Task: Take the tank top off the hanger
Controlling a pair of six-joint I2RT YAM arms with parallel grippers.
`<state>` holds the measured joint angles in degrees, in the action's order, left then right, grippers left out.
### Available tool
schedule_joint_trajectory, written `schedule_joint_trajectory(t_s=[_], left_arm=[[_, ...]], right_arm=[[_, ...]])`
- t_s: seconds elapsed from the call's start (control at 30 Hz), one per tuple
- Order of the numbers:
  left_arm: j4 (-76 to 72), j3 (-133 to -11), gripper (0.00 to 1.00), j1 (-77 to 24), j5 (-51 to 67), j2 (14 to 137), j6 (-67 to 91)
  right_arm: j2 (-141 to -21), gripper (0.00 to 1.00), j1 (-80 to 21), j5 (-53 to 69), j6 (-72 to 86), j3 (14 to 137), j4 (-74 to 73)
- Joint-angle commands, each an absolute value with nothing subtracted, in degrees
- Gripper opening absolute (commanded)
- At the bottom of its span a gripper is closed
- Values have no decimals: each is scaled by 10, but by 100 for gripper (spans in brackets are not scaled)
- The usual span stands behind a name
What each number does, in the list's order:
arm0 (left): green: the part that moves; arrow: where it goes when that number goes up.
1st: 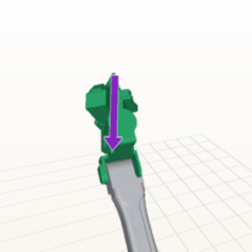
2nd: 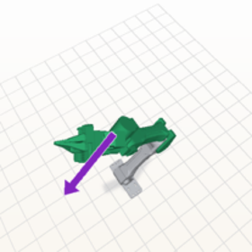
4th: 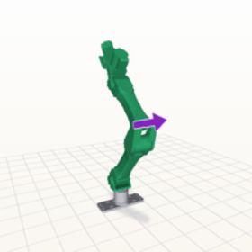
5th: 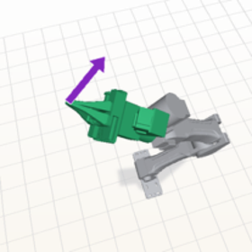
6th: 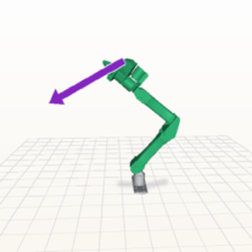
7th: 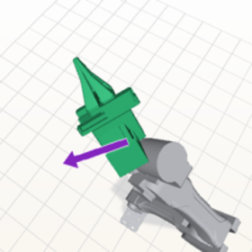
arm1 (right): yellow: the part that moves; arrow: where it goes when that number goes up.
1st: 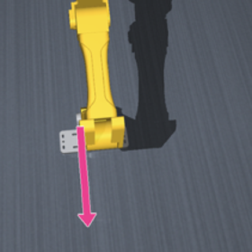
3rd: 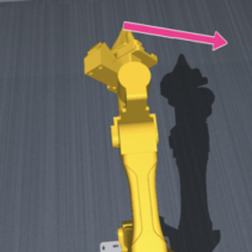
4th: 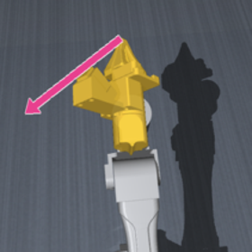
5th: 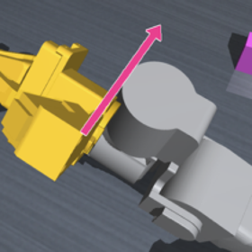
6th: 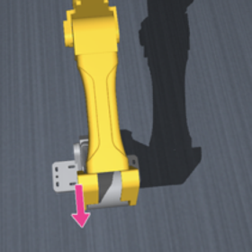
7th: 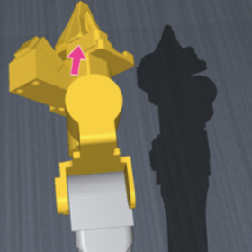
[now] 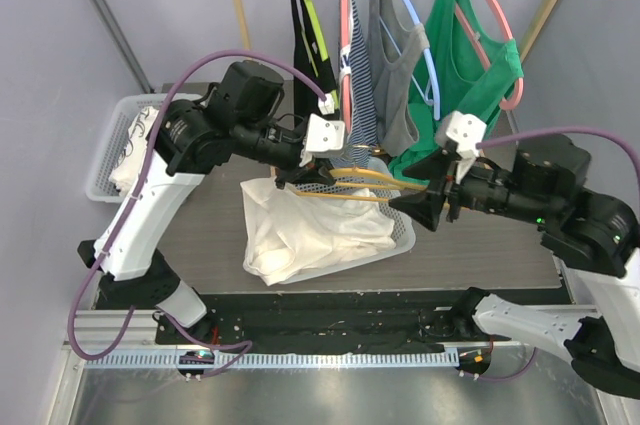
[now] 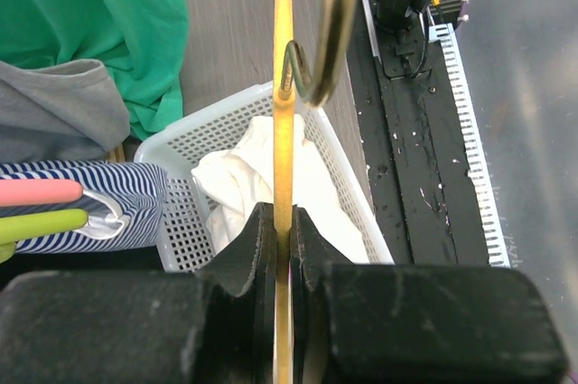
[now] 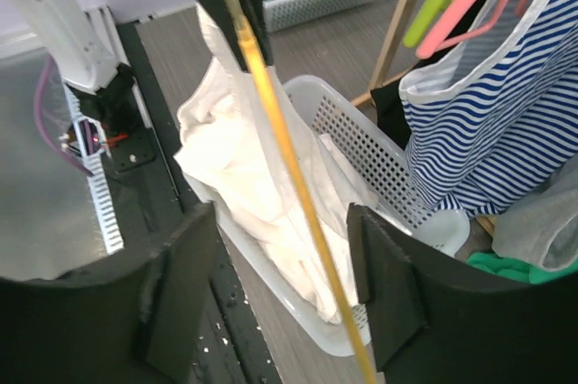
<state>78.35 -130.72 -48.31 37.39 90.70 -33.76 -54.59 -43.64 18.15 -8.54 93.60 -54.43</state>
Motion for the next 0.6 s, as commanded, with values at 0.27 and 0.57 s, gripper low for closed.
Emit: schedule_joint_trajectory(t_s=[0.27, 0.57], left_arm=[[953, -1318, 0, -498, 417, 891, -338], [953, -1307, 0, -512, 417, 886, -329]], right_arm=[[-537, 61, -436, 201, -81, 937, -577], [-557, 56, -435, 205, -101, 971, -583]])
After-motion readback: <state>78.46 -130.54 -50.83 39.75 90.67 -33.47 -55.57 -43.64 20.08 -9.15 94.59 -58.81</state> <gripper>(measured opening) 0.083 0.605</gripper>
